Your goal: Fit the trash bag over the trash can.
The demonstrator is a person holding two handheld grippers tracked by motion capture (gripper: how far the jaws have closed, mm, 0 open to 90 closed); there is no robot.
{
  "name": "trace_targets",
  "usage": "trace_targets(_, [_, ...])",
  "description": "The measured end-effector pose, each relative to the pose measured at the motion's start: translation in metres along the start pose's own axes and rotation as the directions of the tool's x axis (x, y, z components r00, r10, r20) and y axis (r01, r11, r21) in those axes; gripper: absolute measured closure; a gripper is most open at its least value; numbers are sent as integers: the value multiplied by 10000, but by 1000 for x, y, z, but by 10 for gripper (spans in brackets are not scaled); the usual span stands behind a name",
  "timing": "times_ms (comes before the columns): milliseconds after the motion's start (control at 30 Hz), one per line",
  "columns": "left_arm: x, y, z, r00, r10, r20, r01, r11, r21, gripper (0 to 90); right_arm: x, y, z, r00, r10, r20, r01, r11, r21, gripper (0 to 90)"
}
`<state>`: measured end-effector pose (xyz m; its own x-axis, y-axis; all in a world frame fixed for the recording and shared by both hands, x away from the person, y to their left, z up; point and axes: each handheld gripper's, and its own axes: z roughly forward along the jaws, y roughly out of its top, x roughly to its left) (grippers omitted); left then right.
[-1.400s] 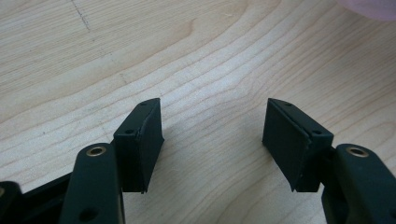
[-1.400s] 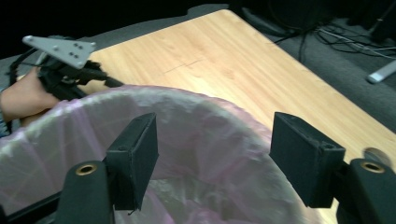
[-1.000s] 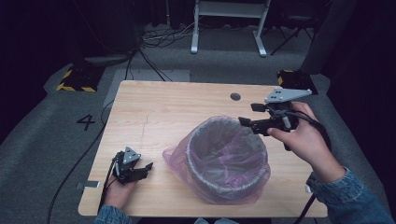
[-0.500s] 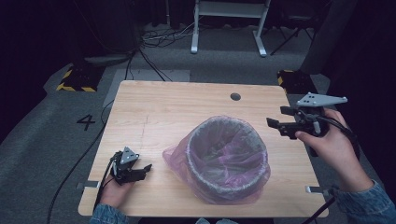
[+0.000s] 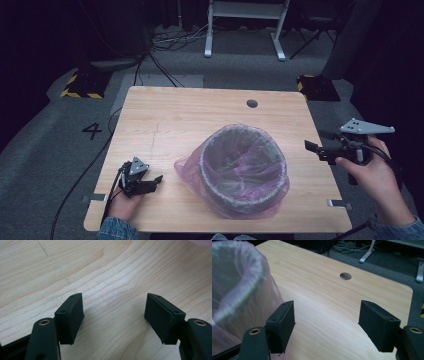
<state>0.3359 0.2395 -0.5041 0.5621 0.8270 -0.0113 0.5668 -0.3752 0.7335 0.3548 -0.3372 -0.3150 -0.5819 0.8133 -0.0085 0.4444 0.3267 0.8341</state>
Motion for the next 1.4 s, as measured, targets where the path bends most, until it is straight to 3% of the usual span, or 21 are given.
trace_targets(267, [0, 0, 0, 10000, -43, -21, 43, 10000, 5, 312, -10, -41, 17, 9995, 322, 64, -325, 9981, 532, 291])
trace_targets(567, [0, 0, 0, 10000, -42, -20, 42, 10000, 6, 312, -14, -74, 33, 9985, 458, 297, -475, 9971, 602, 280])
trace_targets(900, [0, 0, 0, 10000, -45, -28, 45, 10000, -9, 312, -6, -106, 42, 9984, 315, 476, -336, 9985, 428, 271])
trace_targets(967, [0, 0, 0, 10000, -47, -27, 47, 10000, -9, 312, -4, -113, 42, 9980, 328, 533, -344, 9990, 301, 270])
trace_targets(1067, [0, 0, 0, 10000, -45, -30, 45, 10000, -11, 312, 1, -122, 43, 9974, -4, 721, 5, 10000, -17, 270])
trace_targets(1167, [-1, 0, 0, 10000, -55, -41, 55, 10000, -11, 311, 4, -132, 46, 9976, 128, 683, -117, 9998, -167, 270])
trace_targets(1400, [-1, 0, 1, 10000, -71, -54, 71, 10000, -19, 311, 2, -155, 59, 9972, 164, 724, -197, 9988, 454, 257])
